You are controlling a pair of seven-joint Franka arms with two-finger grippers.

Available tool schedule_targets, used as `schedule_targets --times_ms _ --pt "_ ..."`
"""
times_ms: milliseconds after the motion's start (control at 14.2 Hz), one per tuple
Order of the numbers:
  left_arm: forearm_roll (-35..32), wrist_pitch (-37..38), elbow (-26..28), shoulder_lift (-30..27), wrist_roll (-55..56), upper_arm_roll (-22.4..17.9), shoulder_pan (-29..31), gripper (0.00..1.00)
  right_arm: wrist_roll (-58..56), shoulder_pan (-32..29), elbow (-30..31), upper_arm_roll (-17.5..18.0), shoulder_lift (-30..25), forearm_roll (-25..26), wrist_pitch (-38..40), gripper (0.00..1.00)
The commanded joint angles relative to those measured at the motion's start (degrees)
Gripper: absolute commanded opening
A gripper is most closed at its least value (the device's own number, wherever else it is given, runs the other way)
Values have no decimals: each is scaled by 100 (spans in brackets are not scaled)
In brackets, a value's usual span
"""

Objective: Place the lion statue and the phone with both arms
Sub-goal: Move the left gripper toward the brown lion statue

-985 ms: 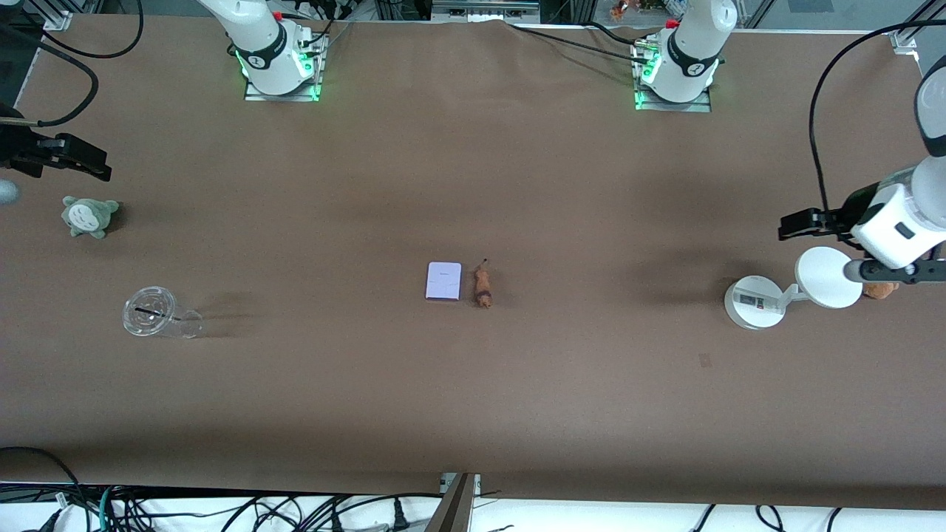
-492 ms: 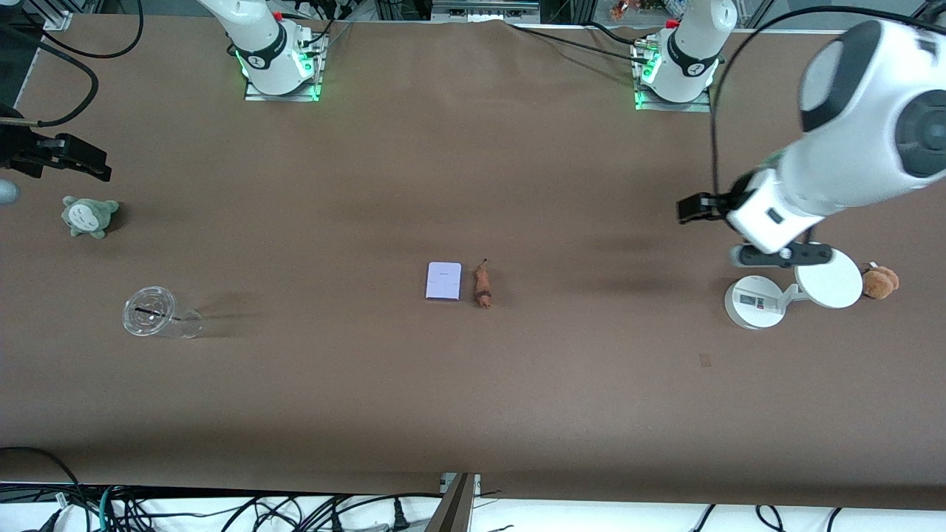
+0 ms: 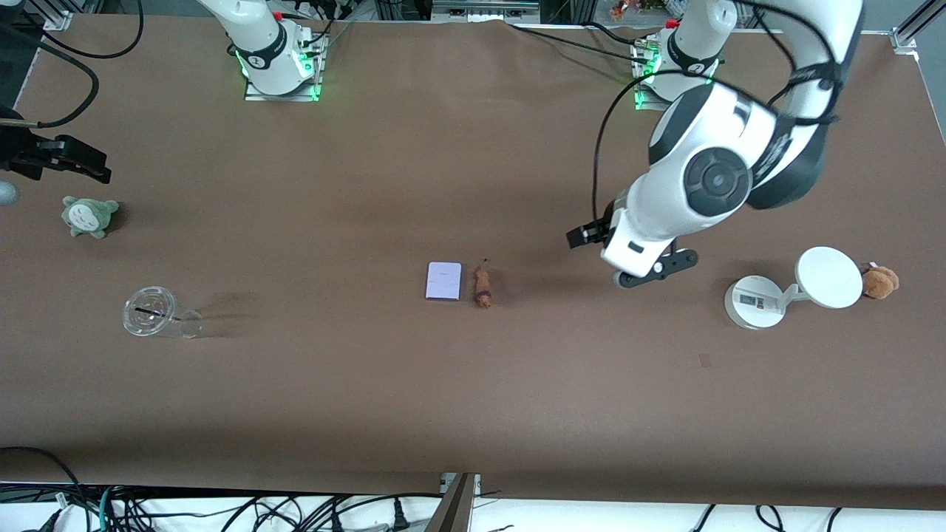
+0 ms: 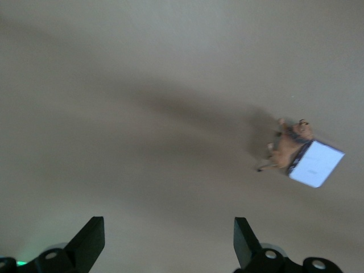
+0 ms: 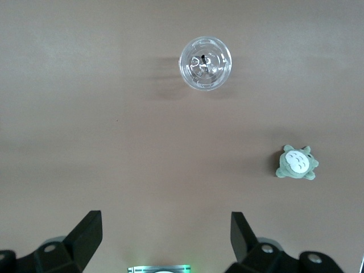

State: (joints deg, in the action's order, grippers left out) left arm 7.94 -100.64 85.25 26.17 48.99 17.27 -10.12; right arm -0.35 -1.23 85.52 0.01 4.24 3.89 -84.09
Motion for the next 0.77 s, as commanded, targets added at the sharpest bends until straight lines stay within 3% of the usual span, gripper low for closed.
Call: schedule_targets --times_ms 0,211,492,704 --pt "322 -769 -193 624 636 -30 -182 100 8 27 -114 43 33 -90 42 100" --pt "243 -1728 -201 1099 1575 -144 -946 100 -18 88 -114 60 24 -90 24 100" --pt "243 -2493 -210 1390 2095 -197 -1298 100 -27 18 -114 -27 42 -723 24 100" --pt "-107 -2820 -349 1662 2150 -618 -1903 100 -18 44 -114 -27 51 -723 15 100"
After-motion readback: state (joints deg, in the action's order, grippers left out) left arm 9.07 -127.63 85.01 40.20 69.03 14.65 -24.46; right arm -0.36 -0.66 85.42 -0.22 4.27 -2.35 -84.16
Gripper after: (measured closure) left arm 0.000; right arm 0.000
